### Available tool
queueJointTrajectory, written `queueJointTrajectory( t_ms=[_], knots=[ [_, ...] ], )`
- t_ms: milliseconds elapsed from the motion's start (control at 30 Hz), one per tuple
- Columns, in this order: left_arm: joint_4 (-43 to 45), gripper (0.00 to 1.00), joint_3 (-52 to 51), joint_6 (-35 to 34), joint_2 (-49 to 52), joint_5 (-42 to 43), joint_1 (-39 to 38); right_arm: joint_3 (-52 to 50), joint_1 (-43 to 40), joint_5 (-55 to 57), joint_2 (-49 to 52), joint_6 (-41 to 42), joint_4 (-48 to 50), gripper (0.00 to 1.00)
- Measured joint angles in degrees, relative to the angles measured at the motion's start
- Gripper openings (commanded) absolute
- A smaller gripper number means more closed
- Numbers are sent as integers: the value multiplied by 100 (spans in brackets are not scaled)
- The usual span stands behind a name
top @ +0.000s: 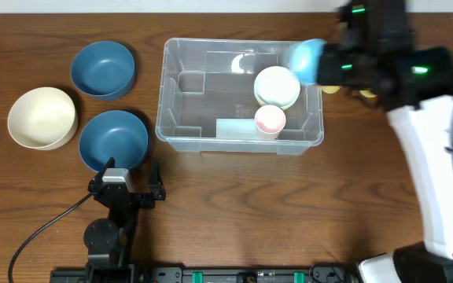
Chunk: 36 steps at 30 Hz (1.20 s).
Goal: Pack container
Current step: 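Grasp the light-blue cup and lower it into the pink cup, then release the light-blue cup and move the right gripper to the white cup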
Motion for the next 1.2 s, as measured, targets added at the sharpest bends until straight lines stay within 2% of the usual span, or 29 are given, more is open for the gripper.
queueJointTrajectory(
  t_ms=[167,367,700,1033,1133,1200],
  knots=[
    [0,98,0,0,0,2,0,-7,627,192,691,170,-109,1],
    [0,98,0,0,0,2,0,-74,872,269,1425,345,-404,1],
    [0,98,0,0,0,2,0,-92,876,385,1499,435,-907,1],
    [0,98,0,0,0,2,0,-529,876,490,1499,444,-564,1],
    [0,98,0,0,0,2,0,-697,876,503,1499,452,-417,6],
    [0,98,0,0,0,2,0,-787,876,503,1499,457,-328,21]
  ],
)
